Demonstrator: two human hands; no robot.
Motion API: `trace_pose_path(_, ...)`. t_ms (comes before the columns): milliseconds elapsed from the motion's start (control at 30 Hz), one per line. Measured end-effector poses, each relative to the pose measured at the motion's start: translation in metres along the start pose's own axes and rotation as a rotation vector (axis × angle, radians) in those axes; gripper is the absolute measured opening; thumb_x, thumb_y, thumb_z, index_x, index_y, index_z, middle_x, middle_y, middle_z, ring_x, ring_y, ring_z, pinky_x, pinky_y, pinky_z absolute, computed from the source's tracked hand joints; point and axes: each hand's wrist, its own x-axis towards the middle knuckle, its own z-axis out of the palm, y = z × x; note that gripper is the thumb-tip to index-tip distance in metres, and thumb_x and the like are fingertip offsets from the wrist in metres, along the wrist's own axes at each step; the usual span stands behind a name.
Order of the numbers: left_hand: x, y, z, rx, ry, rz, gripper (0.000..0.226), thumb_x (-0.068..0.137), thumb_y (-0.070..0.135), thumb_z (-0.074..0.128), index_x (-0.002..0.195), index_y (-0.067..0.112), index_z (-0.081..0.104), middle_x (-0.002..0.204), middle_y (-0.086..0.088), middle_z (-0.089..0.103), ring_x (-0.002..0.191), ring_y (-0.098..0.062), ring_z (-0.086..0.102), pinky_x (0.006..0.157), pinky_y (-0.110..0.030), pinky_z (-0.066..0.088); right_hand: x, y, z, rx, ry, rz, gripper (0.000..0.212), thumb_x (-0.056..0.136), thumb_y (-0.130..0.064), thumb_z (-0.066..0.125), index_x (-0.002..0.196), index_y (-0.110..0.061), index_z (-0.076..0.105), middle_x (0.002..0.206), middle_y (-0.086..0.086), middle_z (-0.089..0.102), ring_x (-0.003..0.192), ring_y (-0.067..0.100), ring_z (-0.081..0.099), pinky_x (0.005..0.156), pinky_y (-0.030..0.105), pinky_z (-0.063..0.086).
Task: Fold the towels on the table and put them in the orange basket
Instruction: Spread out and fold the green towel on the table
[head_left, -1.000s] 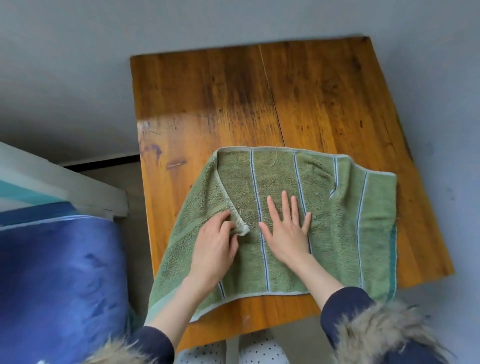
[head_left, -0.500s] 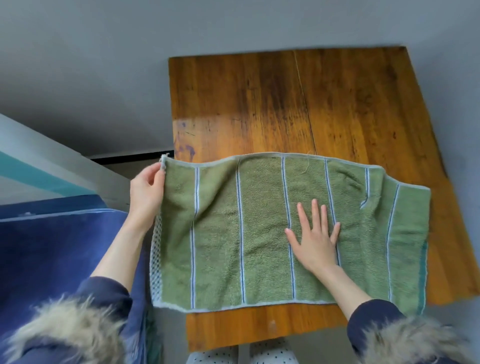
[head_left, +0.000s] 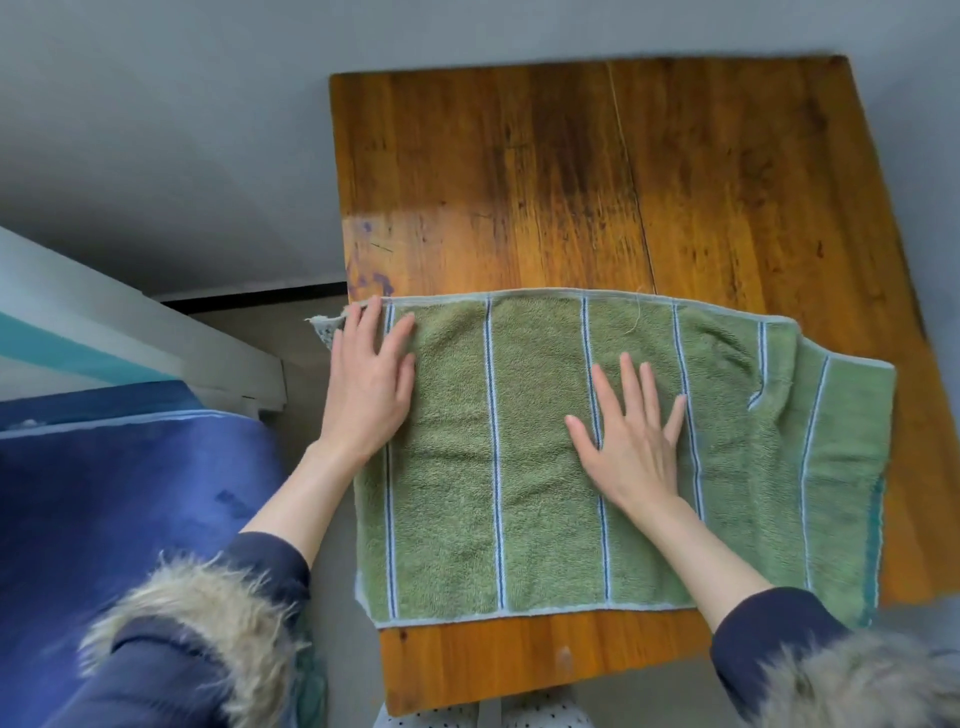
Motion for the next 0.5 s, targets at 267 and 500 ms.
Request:
trace_pose_path(267, 0.033, -0.026, 0.007, -0.055, -0.043, -0.021, 0.053, 0.098, 0.033, 0.038, 0.146, 0.015, 0.025, 0.157, -0.014, 0.004, 0.144, -0.026, -0.005, 0.117, -0.04, 0.003, 0.027, -0.01, 0.012, -0.016, 0.019, -0.018, 0.067, 0.089, -0.061, 0.013, 0.145, -0.033, -0.009, 0.155, 0.0, -0.017, 0.141, 0.019, -0.02, 0.111, 0.057, -0.01)
trace_pose_path(500, 0.028, -0.008, 0.007, 0.123, 0.004, -0.038, 0.051, 0.097, 0.025, 0.037, 0.145, 0.012, 0.027, 0.155, -0.019, 0.007, 0.143, -0.037, -0.001, 0.115, -0.052, 0.004, 0.024, -0.01, 0.015, 0.041, 0.033, -0.037, 0.063, 0.091, -0.06, 0.008, 0.145, -0.033, -0.008, 0.153, -0.001, -0.02, 0.141, 0.018, -0.022, 0.11, 0.055, -0.016)
